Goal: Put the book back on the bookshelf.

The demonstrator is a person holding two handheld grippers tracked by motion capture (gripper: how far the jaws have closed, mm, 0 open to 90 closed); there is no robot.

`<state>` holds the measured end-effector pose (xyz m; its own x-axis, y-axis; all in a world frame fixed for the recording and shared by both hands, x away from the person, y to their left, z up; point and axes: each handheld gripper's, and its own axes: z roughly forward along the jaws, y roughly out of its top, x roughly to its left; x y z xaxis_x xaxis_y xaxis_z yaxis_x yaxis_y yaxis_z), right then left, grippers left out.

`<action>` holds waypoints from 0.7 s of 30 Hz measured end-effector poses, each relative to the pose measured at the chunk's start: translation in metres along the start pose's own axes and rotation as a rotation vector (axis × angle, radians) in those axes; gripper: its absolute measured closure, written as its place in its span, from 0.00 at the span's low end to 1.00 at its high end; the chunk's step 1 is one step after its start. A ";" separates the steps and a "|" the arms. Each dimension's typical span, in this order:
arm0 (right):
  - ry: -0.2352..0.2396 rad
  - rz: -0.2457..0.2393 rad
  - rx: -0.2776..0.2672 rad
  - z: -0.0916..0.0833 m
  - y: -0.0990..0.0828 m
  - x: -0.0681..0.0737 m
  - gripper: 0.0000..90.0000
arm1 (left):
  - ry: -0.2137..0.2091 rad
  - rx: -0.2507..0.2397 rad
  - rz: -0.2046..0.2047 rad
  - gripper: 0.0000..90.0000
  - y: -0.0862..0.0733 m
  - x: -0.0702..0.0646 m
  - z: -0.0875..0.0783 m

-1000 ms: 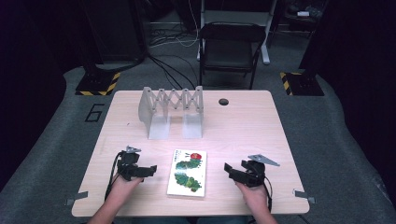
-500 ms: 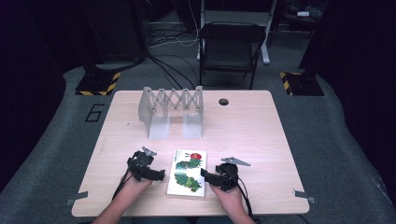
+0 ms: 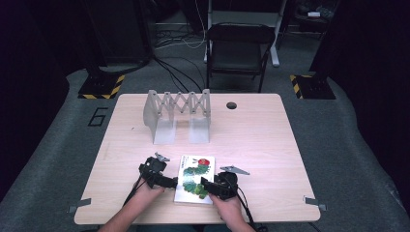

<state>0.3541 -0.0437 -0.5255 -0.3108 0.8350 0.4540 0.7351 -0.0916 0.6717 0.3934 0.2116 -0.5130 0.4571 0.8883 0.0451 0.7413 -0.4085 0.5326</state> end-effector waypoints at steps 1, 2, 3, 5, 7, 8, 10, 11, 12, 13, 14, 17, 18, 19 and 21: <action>0.041 0.098 -0.004 -0.001 0.002 -0.006 0.44 | -0.003 0.005 -0.014 0.00 0.000 0.001 0.000; 0.068 0.152 -0.012 -0.001 0.002 -0.011 0.46 | -0.017 0.009 -0.040 0.00 -0.001 0.002 0.001; 0.068 0.152 -0.012 -0.001 0.002 -0.011 0.46 | -0.017 0.009 -0.040 0.00 -0.001 0.002 0.001; 0.123 0.282 -0.032 -0.004 -0.001 -0.022 0.53 | -0.010 0.007 -0.043 0.00 -0.002 0.001 0.000; 0.137 0.314 -0.029 -0.004 -0.002 -0.028 0.57 | -0.012 0.009 -0.042 0.00 -0.001 0.002 0.000; 0.137 0.314 -0.029 -0.004 -0.002 -0.028 0.57 | -0.012 0.009 -0.042 0.00 -0.001 0.002 0.000; 0.154 0.373 -0.026 -0.005 -0.002 -0.031 0.59 | -0.016 0.011 -0.045 0.00 -0.001 0.002 0.001; 0.170 0.419 -0.020 -0.005 -0.002 -0.033 0.61 | -0.017 0.010 -0.045 0.00 -0.001 0.002 0.001; 0.189 0.428 -0.016 -0.005 -0.002 -0.035 0.64 | -0.016 0.008 -0.040 0.00 -0.001 0.001 0.001; 0.224 0.473 0.007 -0.003 -0.003 -0.036 0.68 | -0.027 0.006 -0.038 0.00 -0.001 0.000 0.001; 0.285 0.501 0.000 -0.001 -0.005 -0.035 0.68 | -0.027 0.006 -0.038 0.00 -0.001 0.000 0.001; 0.238 0.381 -0.025 -0.002 0.002 -0.026 0.71 | -0.030 0.005 -0.027 0.00 -0.001 -0.002 0.001; 0.208 0.335 -0.026 -0.004 0.005 -0.022 0.72 | -0.029 0.007 -0.023 0.00 -0.001 -0.002 0.001; 0.202 0.343 -0.027 -0.004 0.008 -0.021 0.74 | -0.029 0.006 -0.023 0.00 -0.001 -0.002 0.001; 0.184 0.318 -0.039 -0.004 0.010 -0.018 0.75 | -0.027 0.003 -0.023 0.00 -0.001 -0.001 0.001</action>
<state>0.3645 -0.0623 -0.5249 -0.1760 0.6504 0.7390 0.7898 -0.3548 0.5004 0.3924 0.2108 -0.5143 0.4534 0.8913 0.0098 0.7529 -0.3888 0.5310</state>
